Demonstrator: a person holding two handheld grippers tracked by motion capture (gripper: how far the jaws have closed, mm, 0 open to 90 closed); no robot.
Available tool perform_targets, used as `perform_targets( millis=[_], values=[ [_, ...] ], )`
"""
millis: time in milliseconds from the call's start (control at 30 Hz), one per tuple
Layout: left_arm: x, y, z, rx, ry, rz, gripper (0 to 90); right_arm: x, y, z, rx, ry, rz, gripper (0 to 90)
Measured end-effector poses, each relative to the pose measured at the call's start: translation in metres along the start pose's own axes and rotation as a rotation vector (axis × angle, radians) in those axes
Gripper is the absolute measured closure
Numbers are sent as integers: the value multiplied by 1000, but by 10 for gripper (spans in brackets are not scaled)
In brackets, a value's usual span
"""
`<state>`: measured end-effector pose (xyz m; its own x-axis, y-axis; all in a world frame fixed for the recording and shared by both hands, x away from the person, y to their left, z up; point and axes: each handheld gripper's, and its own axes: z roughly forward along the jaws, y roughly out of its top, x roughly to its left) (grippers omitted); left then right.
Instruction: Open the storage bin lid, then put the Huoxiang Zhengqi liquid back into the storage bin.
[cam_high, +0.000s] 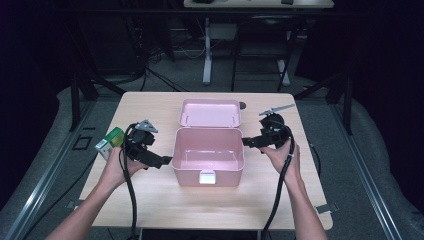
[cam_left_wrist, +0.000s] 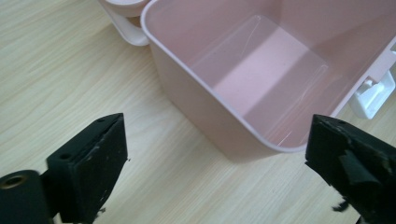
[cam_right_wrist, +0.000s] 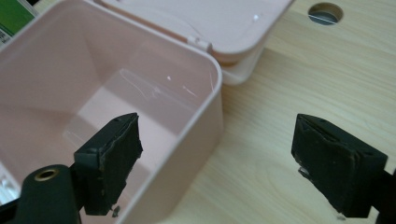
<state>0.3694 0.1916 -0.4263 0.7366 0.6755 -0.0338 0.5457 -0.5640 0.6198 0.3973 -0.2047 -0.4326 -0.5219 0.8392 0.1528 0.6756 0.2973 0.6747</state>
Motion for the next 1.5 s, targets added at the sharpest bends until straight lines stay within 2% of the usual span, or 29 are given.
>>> perform_targets(
  millis=[233,300,533,900,1133,1500],
  values=[
    [9,-2,-16,40,6,33,0,-1,-27,-27,-5,-42,-2,64],
    [12,-4,-20,44,17,37,0,-3,-35,-31,-4,-50,-3,56],
    [20,-11,-33,65,14,41,0,-9,-68,-42,13,-91,28,0],
    [30,-16,-44,91,28,48,0,-12,-111,-36,38,-102,60,0],
    [39,-16,-50,109,38,32,0,-15,-122,-33,45,-105,78,0],
    [61,-12,-60,175,74,-3,0,-18,-122,-30,60,-102,81,0]
  ],
)
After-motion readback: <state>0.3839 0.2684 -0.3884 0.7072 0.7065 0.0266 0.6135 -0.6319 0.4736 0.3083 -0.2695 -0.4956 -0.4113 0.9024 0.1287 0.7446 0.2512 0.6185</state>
